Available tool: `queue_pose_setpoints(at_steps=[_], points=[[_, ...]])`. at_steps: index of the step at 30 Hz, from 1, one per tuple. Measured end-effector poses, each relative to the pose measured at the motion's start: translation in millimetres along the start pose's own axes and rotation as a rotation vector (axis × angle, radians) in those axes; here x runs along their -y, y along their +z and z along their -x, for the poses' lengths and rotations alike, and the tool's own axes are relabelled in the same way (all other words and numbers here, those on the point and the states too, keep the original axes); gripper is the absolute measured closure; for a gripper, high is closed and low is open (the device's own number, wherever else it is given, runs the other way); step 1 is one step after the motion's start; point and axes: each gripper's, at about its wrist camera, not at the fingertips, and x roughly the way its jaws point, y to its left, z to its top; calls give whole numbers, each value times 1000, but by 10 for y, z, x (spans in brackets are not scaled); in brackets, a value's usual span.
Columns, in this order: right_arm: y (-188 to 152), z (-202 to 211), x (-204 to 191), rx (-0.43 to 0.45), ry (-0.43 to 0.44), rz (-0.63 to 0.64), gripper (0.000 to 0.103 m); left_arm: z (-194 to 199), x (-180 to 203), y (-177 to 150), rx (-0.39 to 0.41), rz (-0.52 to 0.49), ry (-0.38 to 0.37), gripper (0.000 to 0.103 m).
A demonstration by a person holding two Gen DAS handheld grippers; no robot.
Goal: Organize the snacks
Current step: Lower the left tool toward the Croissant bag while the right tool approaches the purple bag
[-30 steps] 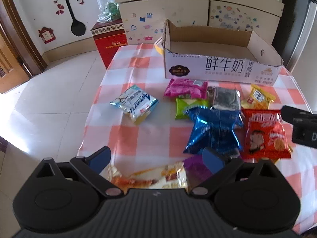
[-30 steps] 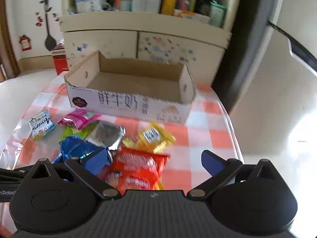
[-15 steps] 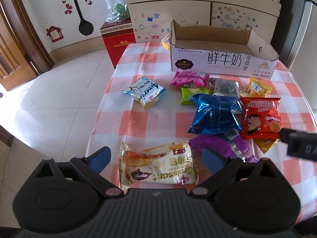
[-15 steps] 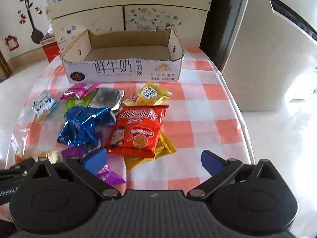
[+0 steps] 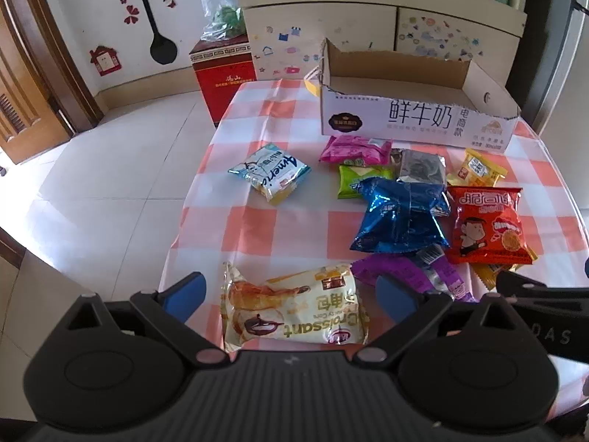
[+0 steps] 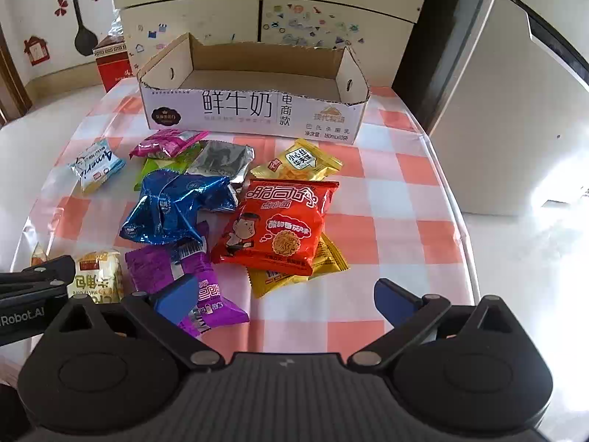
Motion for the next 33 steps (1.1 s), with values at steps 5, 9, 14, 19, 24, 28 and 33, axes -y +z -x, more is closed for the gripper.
queue_pose_setpoints(at_steps=[5,9,14,19,24,28,33], points=[[-9,-3,-26,-4,-7,5,0,-7,15,-6,-2,-4,6,5],[-14,-24,-30,-11,-7,6,0,-14,19,-14,-5,-10,11,5],[-22,-34,-52,-14,-10,9,0,-21,17,-20,-7,-13,16,5],[-24,-44,-54,-16,-12,12,0,-30,17,-23,-10,-14,20,5],[-29,-50,-70,-18,-17,17,0,-41,18,-36,-13,-17,23,5],[-32,-54,-75,-19,-19,19,0,-47,24,-41,-13,-20,28,5],[-35,-61,-76,-22,-20,22,0,-48,29,-41,-14,-22,30,5]])
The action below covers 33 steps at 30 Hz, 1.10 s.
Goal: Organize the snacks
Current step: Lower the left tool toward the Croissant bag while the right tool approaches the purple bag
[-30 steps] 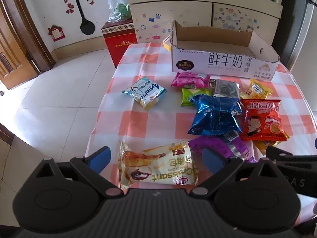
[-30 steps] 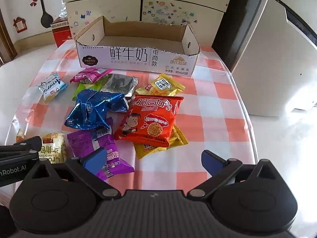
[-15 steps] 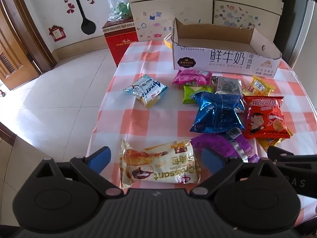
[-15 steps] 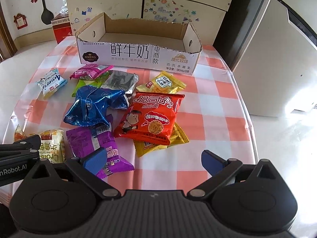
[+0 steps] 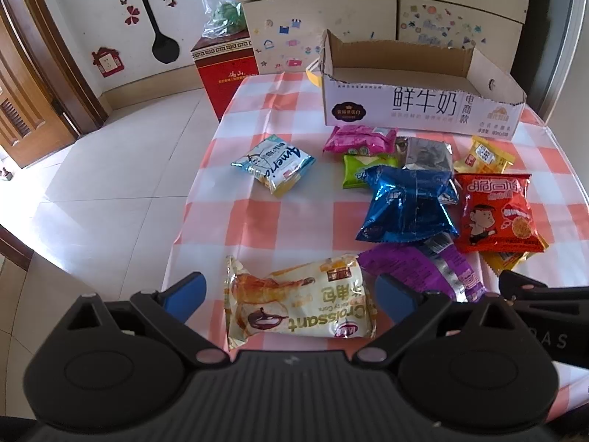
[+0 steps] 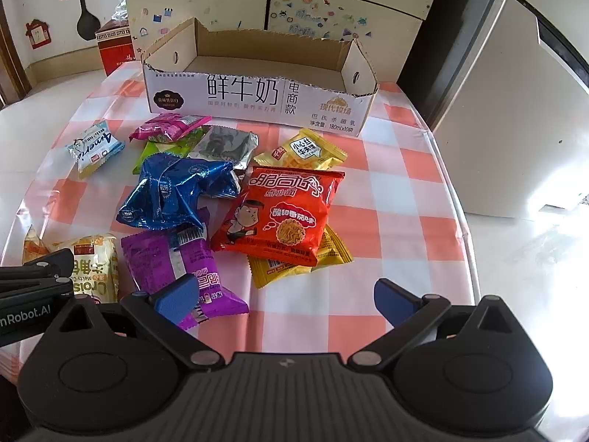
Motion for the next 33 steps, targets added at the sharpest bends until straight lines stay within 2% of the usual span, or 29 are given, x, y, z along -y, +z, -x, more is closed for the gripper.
queue_pose_setpoints(at_steps=[22,25,27,30,33], points=[[-56,-33,-72,-8,-2,51,0,-42,-14,-96,-11,-25,4,7],[-61,-33,-19,2,48,41,0,-37,-94,-74,-6,0,-37,6],[-66,-15,44,27,133,27,0,-14,-212,-45,12,36,-60,6],[-90,24,141,79,201,18,0,10,-379,-36,44,61,-44,6],[-82,43,197,89,237,33,0,-21,-530,-51,45,85,-32,6]])
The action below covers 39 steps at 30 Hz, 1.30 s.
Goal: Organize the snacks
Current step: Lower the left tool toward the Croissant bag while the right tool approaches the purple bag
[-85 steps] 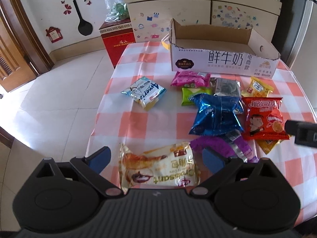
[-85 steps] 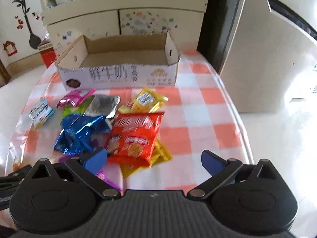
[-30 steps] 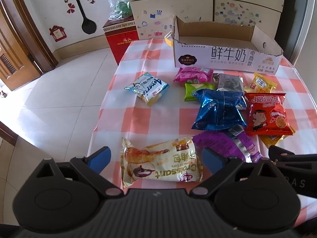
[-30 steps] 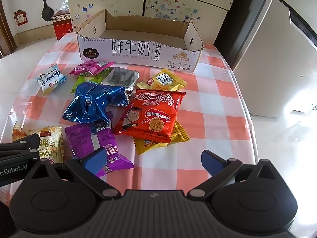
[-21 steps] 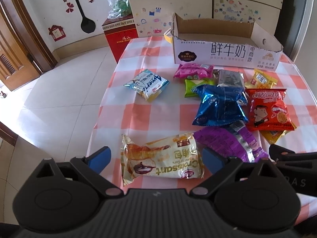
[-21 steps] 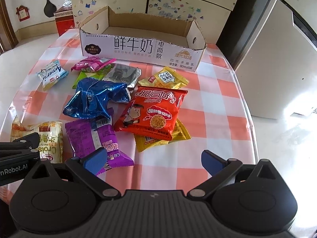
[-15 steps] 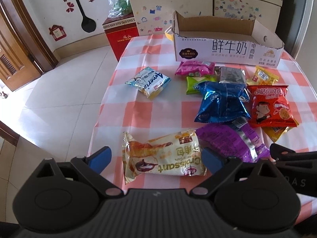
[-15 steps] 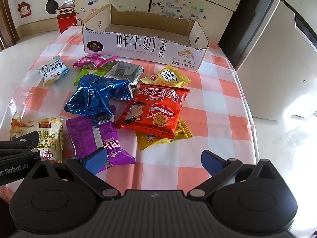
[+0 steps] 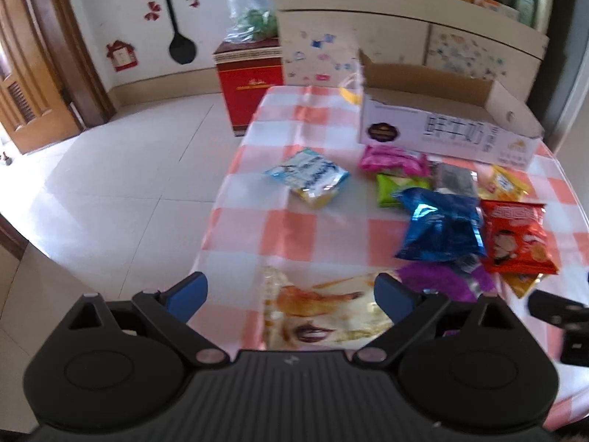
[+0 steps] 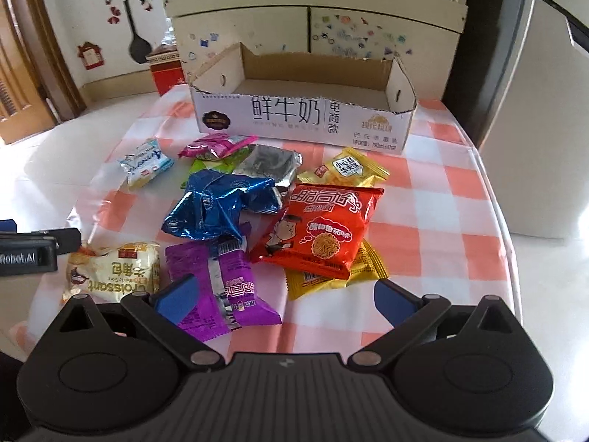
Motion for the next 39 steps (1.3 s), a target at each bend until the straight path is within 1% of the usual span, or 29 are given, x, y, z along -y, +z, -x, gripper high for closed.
queue_pose_setpoints(at_steps=[2,5,8,11,13,16,18,20,21,24,26,30,33,36,39], points=[[-10,17,28,4,53,0,0,-27,-102,-10,-6,29,-14,7],[-62,-21,-7,-2,80,32,0,-77,-231,-21,-14,77,-10,7],[-116,-102,-111,-21,117,79,5,-125,-287,-30,-26,108,-26,7],[-148,-162,-217,-17,128,117,8,-192,-284,-47,-43,125,-56,7],[-143,-210,-284,-14,148,133,10,-258,-255,-63,-55,118,-71,7],[-149,-272,-349,-10,136,148,11,-332,-233,-69,-77,126,-64,7],[-147,-319,-366,-13,125,152,13,-341,-256,-56,-73,147,-55,7],[-153,-349,-366,-14,127,153,15,-351,-273,-29,-51,158,-34,6],[-153,-374,-370,-17,122,154,16,-361,-271,-20,-36,150,-18,6],[-155,-446,-372,-28,117,152,21,-474,-221,21,-21,99,77,6],[-159,-490,-367,-43,120,151,24,-549,-210,26,-16,84,106,5],[-167,-491,-341,-54,140,144,28,-684,-189,-38,-65,44,165,5],[-173,-488,-303,-71,144,136,29,-679,-193,-110,-106,24,167,5],[-168,-473,-252,-79,146,119,29,-618,-219,-174,-124,7,143,5],[-159,-466,-218,-91,154,105,28,-502,-228,-239,-104,-9,106,6]])
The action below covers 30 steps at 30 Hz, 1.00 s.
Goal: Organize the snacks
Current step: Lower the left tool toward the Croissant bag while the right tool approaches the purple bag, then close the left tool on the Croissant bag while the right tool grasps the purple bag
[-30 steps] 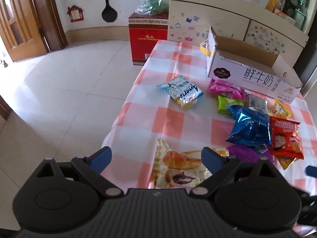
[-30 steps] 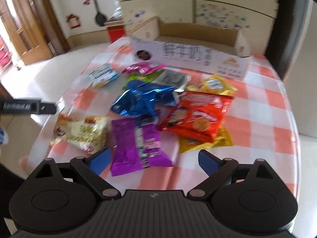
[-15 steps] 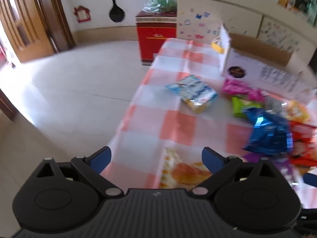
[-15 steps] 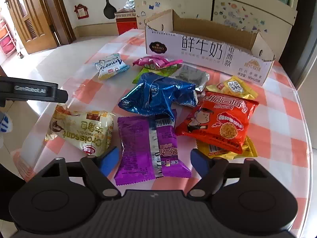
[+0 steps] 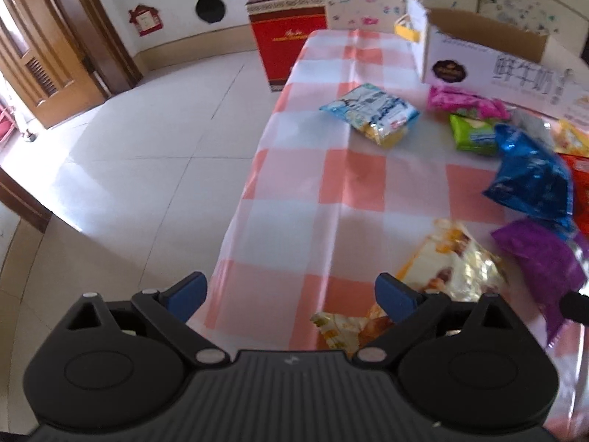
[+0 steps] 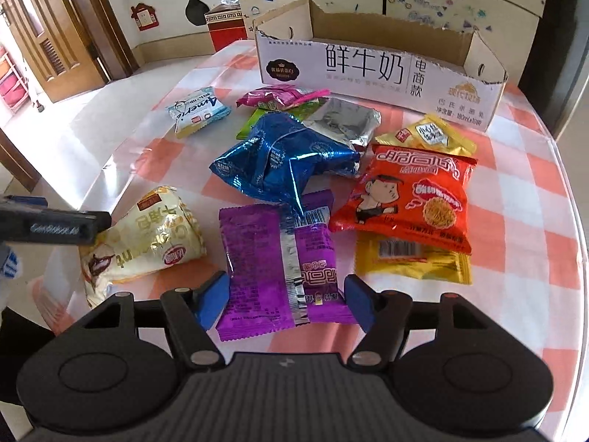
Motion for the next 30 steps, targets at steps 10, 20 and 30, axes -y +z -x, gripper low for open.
queue_pose_setpoints(at_steps=[10,20,30], points=[[9,14,45,-34,38,35,22,449,211,-192,140,-278,-177,6],[98,-46,-5,-39,54,32,16,220,613,-234,94,-505,-237,6],[130,-243,-97,-83,7,104,16,-110,706,-249,30,-574,-236,4]])
